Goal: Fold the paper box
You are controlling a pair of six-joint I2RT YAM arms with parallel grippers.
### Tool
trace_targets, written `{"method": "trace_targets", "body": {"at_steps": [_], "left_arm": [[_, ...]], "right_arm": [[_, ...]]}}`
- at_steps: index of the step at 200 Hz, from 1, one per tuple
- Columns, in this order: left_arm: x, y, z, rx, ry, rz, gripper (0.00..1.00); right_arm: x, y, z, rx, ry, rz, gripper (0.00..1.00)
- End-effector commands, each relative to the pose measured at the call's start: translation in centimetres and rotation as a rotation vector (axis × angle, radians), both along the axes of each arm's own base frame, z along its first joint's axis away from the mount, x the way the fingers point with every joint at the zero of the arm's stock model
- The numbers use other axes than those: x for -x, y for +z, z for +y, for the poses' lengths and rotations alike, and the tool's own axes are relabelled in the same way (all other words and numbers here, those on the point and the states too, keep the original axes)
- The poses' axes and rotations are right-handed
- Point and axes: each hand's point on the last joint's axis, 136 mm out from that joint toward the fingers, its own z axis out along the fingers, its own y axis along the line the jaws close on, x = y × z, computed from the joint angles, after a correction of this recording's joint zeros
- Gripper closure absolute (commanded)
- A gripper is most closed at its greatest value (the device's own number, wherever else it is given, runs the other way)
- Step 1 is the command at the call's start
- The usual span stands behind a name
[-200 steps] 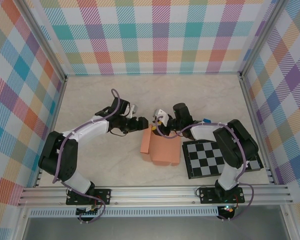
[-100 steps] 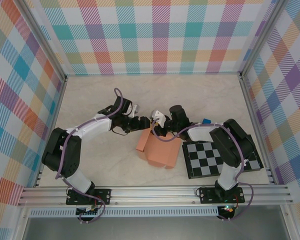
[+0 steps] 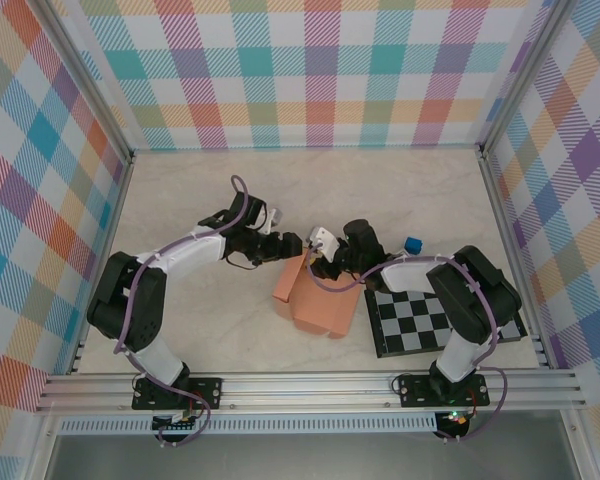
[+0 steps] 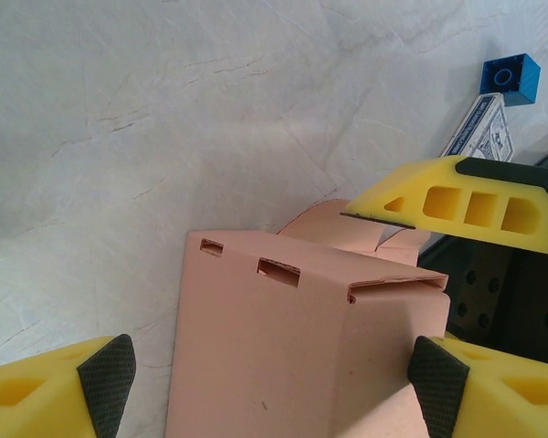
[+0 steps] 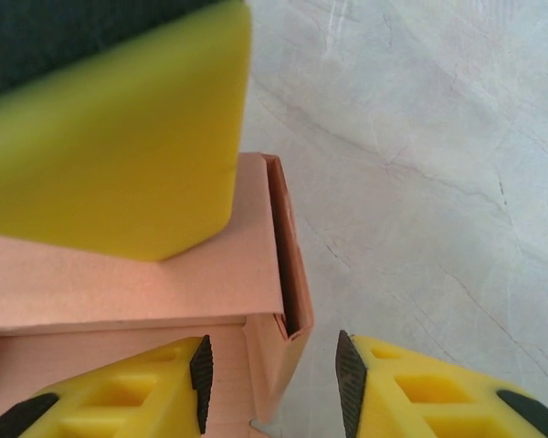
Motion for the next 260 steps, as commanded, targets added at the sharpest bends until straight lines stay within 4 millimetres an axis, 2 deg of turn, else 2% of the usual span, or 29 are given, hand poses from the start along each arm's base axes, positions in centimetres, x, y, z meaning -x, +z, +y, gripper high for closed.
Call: {"method": "trace_targets", "body": {"at_steps": [1, 18, 52, 91, 98, 102, 105, 130, 144, 154, 185, 220, 247, 260], "left_arm": [[-0.6, -0.2, -0.4, -0.003, 0.006, 0.004, 0.19], [-0.7, -0.4, -0.5, -0.001, 0.01, 0.009, 0.19], [-0.5, -1.0, -0.5, -0.007, 0.015, 0.022, 0.19], [-0.2, -1.6, -0.5, 0.006, 0.022, 0.038, 0.2], [0.0, -1.7, -0.4, 0.005, 0.023, 0.046, 0.2], [-0.5, -1.4, -0.7, 0.022, 0.022, 0.018, 0.2], [-0.5, -1.4, -0.7, 0.024, 0.023, 0.018, 0.2], [-0.4, -1.5, -0.8, 0.029, 0.026, 0.02, 0.2], [-0.3, -1.6, -0.8, 0.029, 0.025, 0.023, 0.21], [-0.3, -1.6, -0.8, 0.032, 0.024, 0.024, 0.22], [-0.3, -1.5, -1.0, 0.041, 0.018, 0.02, 0.24], [-0.3, -2.0, -0.9, 0.031, 0.014, 0.033, 0.26], [-0.2, -2.2, -0.9, 0.031, 0.007, 0.037, 0.28], [-0.2, -2.3, -0.9, 0.029, 0.006, 0.04, 0.28]], "right_arm": [[-0.6, 1.3, 1.5, -0.035, 0.002, -0.038, 0.6], [-0.8, 1.1, 1.7, -0.024, -0.016, -0.056, 0.68], [-1.1, 0.9, 2.5, 0.012, -0.069, -0.112, 0.79], [-1.2, 0.6, 3.9, 0.053, -0.111, -0.183, 0.87], [-1.2, 0.3, 3.8, 0.068, -0.124, -0.188, 0.87], [-1.3, 0.1, 3.7, 0.073, -0.133, -0.189, 0.88], [-1.6, 0.8, 3.9, 0.052, -0.144, -0.212, 0.89], [-1.9, 0.9, 3.3, 0.049, -0.2, -0.231, 0.92], [-2.1, 0.9, 3.0, 0.049, -0.25, -0.245, 0.91], [-1.9, 0.8, 2.9, 0.033, -0.269, -0.236, 0.87], [-0.9, -0.8, 3.1, -0.006, -0.253, -0.16, 0.78], [-1.5, -2.4, 3.0, 0.035, -0.271, -0.142, 0.75], [-1.7, -2.9, 3.4, 0.036, -0.271, -0.135, 0.74], [-1.8, -2.9, 3.3, 0.037, -0.275, -0.141, 0.69]]}}
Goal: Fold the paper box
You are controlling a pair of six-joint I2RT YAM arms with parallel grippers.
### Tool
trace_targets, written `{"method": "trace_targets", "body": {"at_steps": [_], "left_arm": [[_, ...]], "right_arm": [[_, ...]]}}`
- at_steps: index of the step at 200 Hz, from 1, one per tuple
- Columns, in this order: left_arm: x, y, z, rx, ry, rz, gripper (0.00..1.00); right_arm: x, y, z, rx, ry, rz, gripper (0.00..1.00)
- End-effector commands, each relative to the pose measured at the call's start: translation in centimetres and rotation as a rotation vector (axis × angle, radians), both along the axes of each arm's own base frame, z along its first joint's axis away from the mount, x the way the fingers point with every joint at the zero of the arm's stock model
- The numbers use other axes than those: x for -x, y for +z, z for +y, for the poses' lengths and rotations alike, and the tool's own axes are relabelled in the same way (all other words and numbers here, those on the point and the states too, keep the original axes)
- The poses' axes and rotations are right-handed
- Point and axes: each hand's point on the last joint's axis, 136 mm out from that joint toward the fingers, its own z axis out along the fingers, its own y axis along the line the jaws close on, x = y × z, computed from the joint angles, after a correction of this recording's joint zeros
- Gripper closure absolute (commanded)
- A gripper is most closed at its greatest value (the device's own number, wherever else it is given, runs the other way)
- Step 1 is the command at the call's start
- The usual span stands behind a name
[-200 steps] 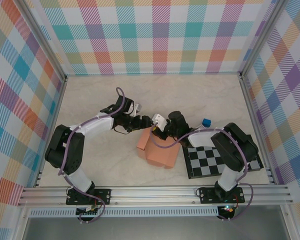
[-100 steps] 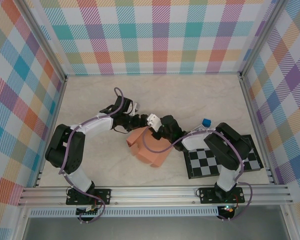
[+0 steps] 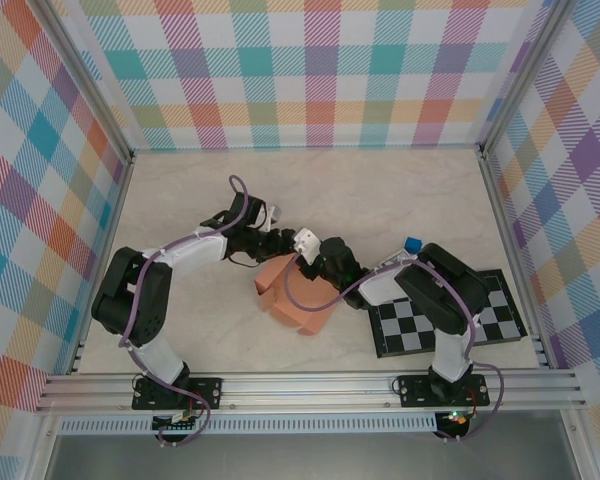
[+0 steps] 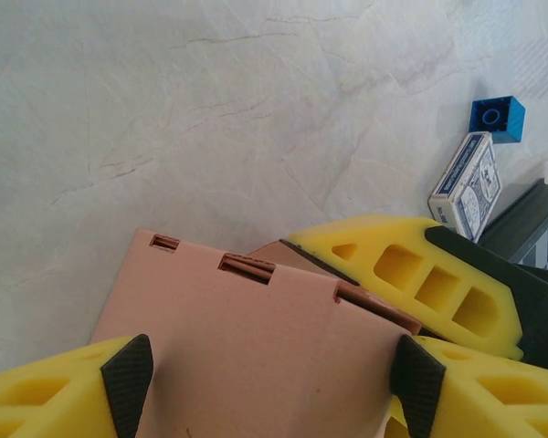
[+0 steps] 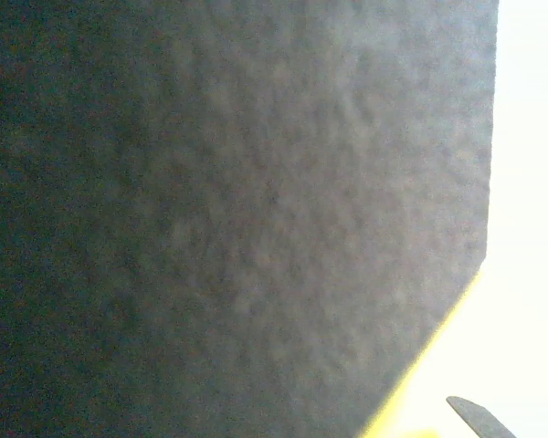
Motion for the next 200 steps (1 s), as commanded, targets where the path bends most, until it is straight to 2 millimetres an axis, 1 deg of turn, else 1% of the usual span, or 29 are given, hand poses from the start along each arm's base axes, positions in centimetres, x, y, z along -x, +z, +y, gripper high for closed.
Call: {"method": "trace_targets", "body": {"at_steps": [1, 9, 30, 60, 85, 111, 132, 147, 167, 189, 200], "left_arm": [[1.3, -1.6, -0.4, -0.017, -0.036, 0.057, 0.28], [1.3, -1.6, -0.4, -0.015, -0.038, 0.059, 0.28], [1.4, -1.9, -0.5, -0.013, -0.043, 0.069, 0.28], [1.5, -2.1, -0.5, -0.005, -0.037, 0.083, 0.29], [1.4, -1.9, -0.7, 0.016, -0.025, 0.094, 0.29], [1.5, -1.8, -0.8, 0.035, -0.008, 0.104, 0.29], [1.6, -1.7, -0.8, 0.042, 0.001, 0.108, 0.29], [1.6, -1.8, -0.7, 0.04, 0.009, 0.111, 0.29], [1.6, -2.2, -0.4, 0.024, 0.017, 0.116, 0.29], [1.6, -2.4, -0.2, 0.012, 0.017, 0.117, 0.3], [1.6, -2.5, -0.1, 0.006, 0.015, 0.117, 0.3]], "right_arm": [[0.7, -2.8, 0.3, 0.066, 0.019, 0.052, 0.69], [0.6, -2.8, 0.2, 0.067, 0.017, 0.053, 0.67], [0.4, -3.1, 0.1, 0.075, 0.01, 0.06, 0.67], [-0.4, -3.5, -0.1, 0.062, -0.047, 0.061, 0.77], [-1.0, -3.4, -0.6, 0.072, -0.083, 0.043, 0.87], [-1.6, -3.2, -1.3, 0.083, -0.131, 0.018, 0.89], [-2.2, -3.1, -2.4, 0.092, -0.201, 0.0, 0.86], [-2.0, -3.0, -2.5, 0.083, -0.2, 0.006, 0.76], [-0.6, -3.0, -1.6, 0.053, -0.093, 0.042, 0.65], [0.3, -3.5, -2.0, 0.039, -0.049, 0.1, 0.59], [0.6, -3.9, -2.1, 0.051, -0.027, 0.122, 0.58]]}}
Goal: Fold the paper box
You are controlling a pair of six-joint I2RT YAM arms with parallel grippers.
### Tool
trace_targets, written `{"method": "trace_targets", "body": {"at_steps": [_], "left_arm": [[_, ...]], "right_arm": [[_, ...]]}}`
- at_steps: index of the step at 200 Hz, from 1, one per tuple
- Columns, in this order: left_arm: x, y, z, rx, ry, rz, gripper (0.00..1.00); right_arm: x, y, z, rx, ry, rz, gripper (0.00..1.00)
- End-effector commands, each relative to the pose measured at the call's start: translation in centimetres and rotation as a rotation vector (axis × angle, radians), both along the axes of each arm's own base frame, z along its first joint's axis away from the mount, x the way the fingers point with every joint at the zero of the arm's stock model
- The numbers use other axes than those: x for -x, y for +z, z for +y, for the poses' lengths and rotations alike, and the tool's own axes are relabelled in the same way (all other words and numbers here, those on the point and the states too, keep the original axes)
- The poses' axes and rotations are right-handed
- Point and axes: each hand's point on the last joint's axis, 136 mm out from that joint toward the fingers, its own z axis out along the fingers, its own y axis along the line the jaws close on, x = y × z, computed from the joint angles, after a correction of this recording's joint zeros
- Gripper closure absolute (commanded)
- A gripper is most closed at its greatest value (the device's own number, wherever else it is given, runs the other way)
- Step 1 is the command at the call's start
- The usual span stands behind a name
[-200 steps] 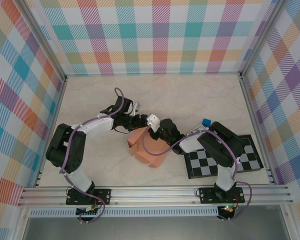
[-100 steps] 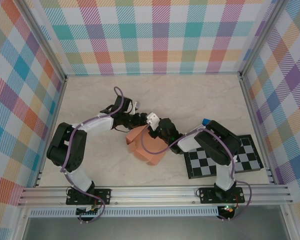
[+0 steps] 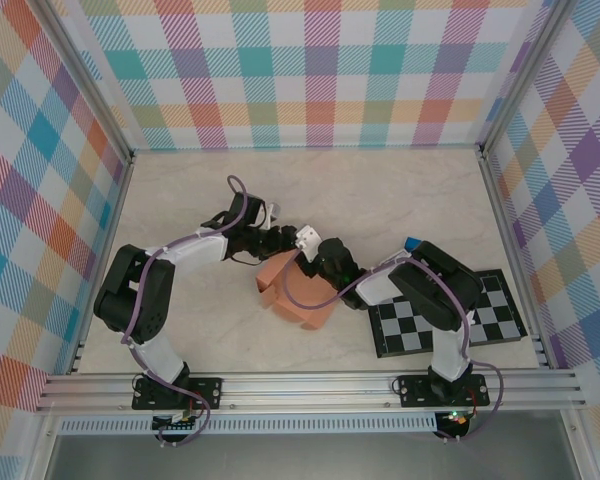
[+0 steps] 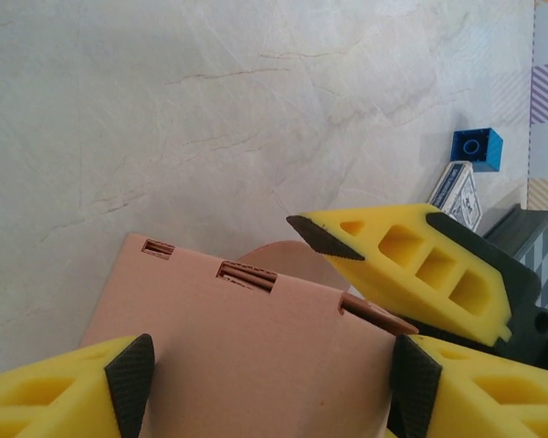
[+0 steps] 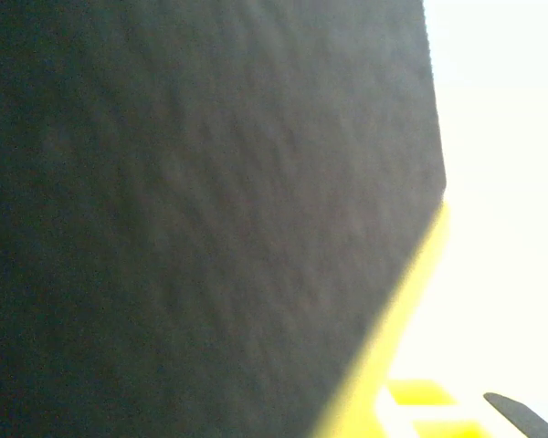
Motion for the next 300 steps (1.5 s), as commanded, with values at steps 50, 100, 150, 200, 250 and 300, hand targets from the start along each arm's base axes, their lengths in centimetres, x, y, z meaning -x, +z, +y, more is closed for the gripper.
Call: {"method": "trace_targets", "body": {"at_steps": [50, 100, 150, 200, 250, 300], "left_arm": [[2.5, -2.6, 0.2, -0.049, -0.03, 0.121, 0.3], [2.4, -2.6, 0.0, -0.038, -0.027, 0.131, 0.3], [2.4, -2.9, -0.4, -0.006, -0.009, 0.159, 0.31], [2.1, -3.1, -0.8, 0.044, 0.04, 0.187, 0.32], [1.7, -3.2, -0.4, 0.033, 0.073, 0.182, 0.31], [0.8, -1.6, 0.3, 0.006, 0.064, 0.131, 0.26]], "right_arm": [[2.2, -4.6, -1.1, 0.068, 0.11, 0.187, 0.58], [0.9, -5.2, 0.3, 0.046, 0.107, 0.198, 0.59], [0.4, -5.6, -0.2, 0.057, 0.04, 0.175, 0.73], [-0.1, -5.7, -0.8, 0.105, -0.036, 0.134, 0.86], [0.2, -5.0, -1.0, 0.082, -0.027, 0.116, 0.7], [2.5, -2.7, -1.1, 0.015, 0.095, 0.132, 0.52]]}}
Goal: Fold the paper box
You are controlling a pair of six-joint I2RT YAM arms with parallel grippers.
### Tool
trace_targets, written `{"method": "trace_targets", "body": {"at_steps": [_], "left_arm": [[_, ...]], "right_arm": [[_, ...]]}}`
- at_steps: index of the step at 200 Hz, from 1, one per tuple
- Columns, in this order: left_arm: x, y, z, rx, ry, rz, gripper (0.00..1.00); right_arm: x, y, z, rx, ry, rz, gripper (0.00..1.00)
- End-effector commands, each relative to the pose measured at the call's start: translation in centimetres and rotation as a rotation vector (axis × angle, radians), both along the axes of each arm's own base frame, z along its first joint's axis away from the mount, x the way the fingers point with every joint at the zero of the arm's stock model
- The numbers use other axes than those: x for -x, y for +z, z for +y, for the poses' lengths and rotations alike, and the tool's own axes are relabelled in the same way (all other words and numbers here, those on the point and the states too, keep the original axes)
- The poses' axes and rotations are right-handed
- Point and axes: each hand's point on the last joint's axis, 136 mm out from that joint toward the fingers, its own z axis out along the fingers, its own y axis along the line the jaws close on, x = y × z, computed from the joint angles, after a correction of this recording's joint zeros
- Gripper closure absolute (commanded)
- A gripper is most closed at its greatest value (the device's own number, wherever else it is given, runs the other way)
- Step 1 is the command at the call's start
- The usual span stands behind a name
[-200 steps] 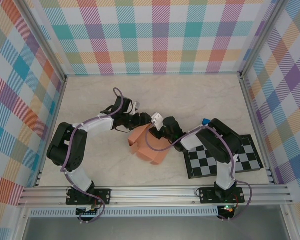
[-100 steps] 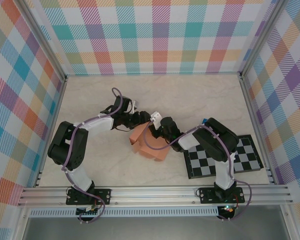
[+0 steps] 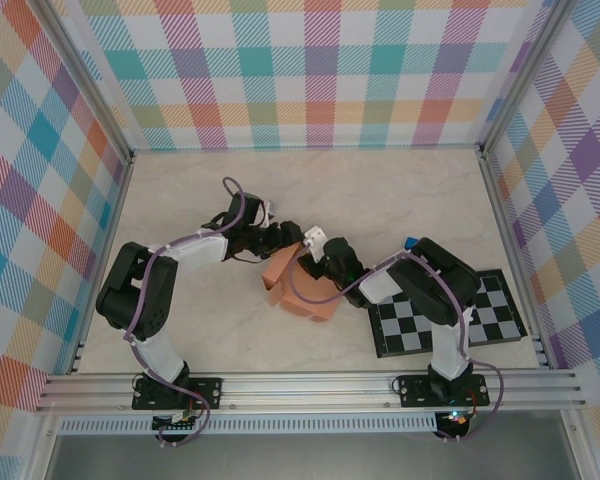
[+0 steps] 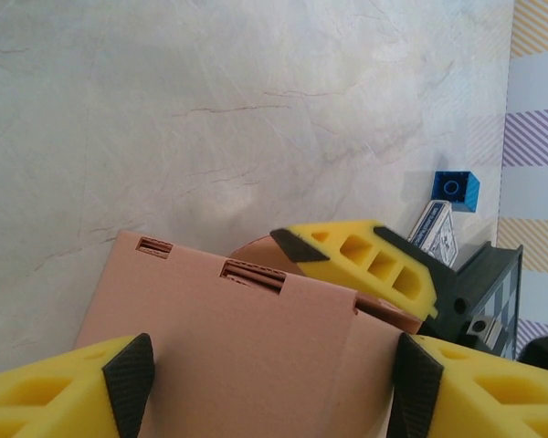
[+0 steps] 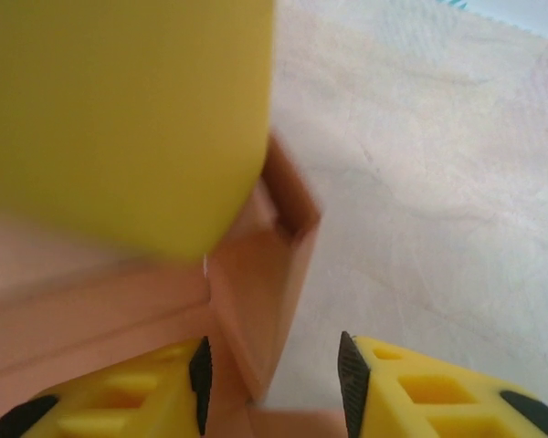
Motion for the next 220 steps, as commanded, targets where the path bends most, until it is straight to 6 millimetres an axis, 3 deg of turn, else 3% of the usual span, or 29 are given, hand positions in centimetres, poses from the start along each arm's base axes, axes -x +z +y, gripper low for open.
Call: {"method": "trace_targets", "body": {"at_steps": [1, 34, 62, 111, 148, 183, 201, 220], "left_arm": [[2.0, -1.4, 0.4, -0.047, -0.021, 0.106, 0.26], [0.9, 1.0, 1.4, -0.084, -0.059, 0.032, 0.21], [0.4, 3.2, 2.7, -0.104, -0.081, -0.013, 0.18], [-0.2, 7.1, 2.6, -0.109, -0.176, -0.133, 0.13], [0.1, 7.6, 2.7, -0.2, -0.264, -0.195, 0.12], [-0.1, 5.7, 3.9, -0.402, -0.343, -0.194, 0.1], [0.4, 6.0, 2.6, -0.403, -0.407, -0.219, 0.01], [1.2, 5.8, 0.9, -0.427, -0.488, -0.248, 0.0]], "right_arm": [[2.3, -0.4, 0.0, 0.042, 0.113, 0.027, 0.52], [3.1, 1.3, -1.5, -0.008, 0.153, 0.052, 0.47], [4.5, 3.7, -1.5, -0.086, 0.216, 0.084, 0.46], [5.1, 7.3, -2.9, -0.162, 0.146, 0.134, 0.45], [4.3, 9.6, -6.8, -0.227, -0.042, 0.134, 0.42], [4.7, 10.4, -11.1, -0.307, -0.197, 0.186, 0.35], [5.3, 10.0, -12.0, -0.294, -0.223, 0.25, 0.33], [6.0, 9.9, -12.3, -0.309, -0.231, 0.287, 0.32]]}}
